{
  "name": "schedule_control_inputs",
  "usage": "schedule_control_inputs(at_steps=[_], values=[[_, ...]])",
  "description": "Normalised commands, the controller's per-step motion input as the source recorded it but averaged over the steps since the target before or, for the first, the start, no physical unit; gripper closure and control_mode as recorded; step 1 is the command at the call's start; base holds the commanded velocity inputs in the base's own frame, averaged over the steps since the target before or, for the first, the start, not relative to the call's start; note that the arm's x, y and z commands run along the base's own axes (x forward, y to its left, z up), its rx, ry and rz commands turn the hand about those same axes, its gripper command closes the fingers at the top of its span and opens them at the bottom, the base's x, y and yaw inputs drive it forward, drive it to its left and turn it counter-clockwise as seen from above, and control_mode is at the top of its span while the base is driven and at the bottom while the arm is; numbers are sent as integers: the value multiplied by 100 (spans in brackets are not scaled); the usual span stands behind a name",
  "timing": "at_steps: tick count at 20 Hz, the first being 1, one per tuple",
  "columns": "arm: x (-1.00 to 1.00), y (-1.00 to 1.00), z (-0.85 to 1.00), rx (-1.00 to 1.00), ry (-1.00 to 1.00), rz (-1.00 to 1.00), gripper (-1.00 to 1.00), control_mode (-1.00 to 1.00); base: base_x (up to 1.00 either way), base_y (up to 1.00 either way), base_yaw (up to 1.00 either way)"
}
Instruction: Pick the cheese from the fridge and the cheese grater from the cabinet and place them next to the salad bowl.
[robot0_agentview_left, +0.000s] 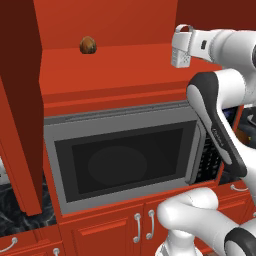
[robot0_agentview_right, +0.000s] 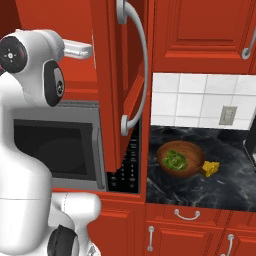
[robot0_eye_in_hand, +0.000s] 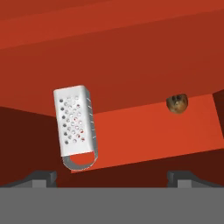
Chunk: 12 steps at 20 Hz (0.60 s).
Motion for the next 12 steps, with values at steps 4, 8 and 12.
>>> schedule_control_inputs(at_steps=[4,8,12], values=[[0,0,0,0,0,0,-100,-100,0,0,0],[0,0,-9,0,0,0,-100,-100,0,0,0],[0,0,-1,0,1,0,-100,-100,0,0,0]])
